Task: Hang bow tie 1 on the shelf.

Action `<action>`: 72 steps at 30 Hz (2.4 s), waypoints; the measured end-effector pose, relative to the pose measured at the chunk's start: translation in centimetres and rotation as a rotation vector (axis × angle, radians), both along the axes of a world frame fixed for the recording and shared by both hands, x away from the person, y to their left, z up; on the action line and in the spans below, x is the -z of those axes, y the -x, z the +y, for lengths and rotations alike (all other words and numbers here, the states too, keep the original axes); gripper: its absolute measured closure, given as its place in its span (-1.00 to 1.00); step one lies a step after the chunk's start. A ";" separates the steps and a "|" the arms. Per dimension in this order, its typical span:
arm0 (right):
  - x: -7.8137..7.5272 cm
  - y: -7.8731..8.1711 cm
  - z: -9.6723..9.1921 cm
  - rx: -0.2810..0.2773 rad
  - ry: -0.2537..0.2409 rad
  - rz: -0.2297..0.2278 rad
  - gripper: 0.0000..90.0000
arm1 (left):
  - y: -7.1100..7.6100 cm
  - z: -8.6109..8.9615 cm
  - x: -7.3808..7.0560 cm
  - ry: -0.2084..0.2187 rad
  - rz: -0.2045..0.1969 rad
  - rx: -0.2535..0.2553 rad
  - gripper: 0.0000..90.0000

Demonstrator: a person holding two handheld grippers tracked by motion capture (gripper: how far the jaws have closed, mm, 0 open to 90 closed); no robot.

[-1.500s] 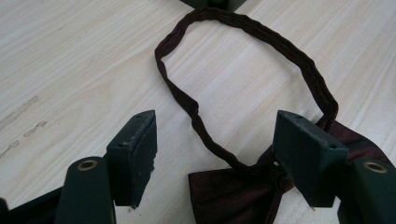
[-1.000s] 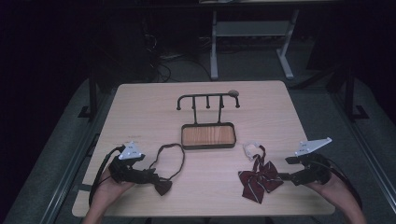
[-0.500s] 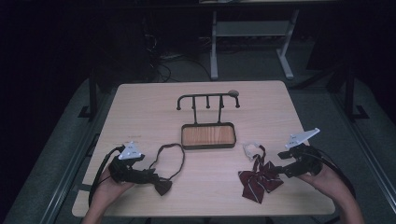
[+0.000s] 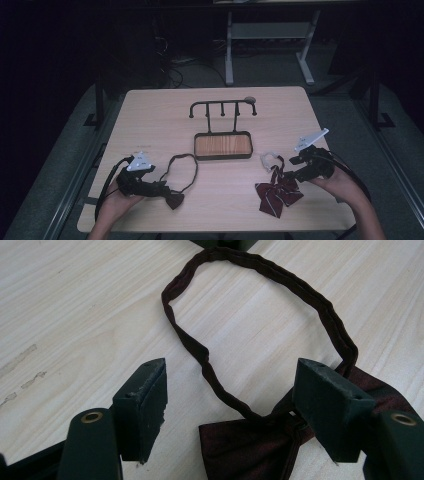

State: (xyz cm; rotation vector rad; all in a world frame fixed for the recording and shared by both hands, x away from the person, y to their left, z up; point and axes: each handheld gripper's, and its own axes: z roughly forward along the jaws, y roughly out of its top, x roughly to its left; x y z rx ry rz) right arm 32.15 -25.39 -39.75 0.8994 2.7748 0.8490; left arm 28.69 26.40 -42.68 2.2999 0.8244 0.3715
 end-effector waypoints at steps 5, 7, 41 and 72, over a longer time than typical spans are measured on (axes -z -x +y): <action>-0.2 -0.6 0.4 -0.003 0.013 0.011 -0.13 | 0.1 -0.1 0.0 0.006 0.001 -0.005 -0.32; -0.2 -1.0 0.6 -0.005 0.022 0.017 -0.12 | 0.1 0.0 0.0 0.009 0.001 -0.005 -0.32; 1.8 -6.3 2.3 -0.023 0.095 0.121 0.02 | 0.0 0.0 -0.2 0.018 0.003 0.001 -0.33; 3.1 -9.6 3.3 0.020 0.208 0.161 0.40 | 0.0 0.3 -0.4 0.015 -0.007 0.001 -0.32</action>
